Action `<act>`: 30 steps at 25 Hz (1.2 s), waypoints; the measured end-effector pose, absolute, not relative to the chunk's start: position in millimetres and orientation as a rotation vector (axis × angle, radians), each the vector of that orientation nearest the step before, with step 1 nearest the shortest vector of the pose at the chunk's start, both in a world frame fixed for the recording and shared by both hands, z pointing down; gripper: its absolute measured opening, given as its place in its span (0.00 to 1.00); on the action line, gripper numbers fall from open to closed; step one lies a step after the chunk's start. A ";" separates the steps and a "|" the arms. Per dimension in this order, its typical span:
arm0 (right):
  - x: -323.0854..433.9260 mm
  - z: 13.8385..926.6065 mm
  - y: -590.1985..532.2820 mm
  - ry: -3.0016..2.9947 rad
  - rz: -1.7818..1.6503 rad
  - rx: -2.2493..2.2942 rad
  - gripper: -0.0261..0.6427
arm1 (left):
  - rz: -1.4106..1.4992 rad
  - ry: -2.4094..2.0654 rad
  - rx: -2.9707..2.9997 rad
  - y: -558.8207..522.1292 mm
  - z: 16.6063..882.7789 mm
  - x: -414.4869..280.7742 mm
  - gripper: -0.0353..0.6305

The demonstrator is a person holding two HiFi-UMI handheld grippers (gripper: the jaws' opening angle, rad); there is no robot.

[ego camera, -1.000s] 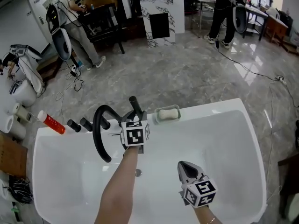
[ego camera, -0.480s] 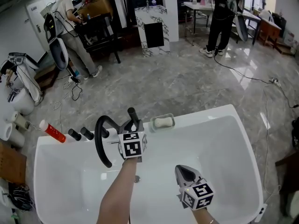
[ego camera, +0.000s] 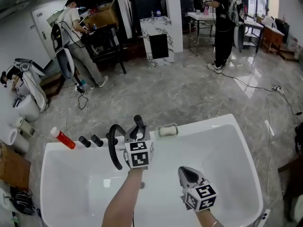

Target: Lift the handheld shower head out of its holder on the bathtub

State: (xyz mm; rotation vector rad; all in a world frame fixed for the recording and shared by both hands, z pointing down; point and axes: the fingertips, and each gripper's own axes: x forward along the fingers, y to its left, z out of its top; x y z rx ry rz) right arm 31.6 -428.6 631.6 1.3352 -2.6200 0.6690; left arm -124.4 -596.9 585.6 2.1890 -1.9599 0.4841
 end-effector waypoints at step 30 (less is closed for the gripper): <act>45.2 370.0 -317.8 -2.741 0.443 1.362 0.05 | 0.447 -2.007 2.387 -424.6 326.4 -80.8 0.26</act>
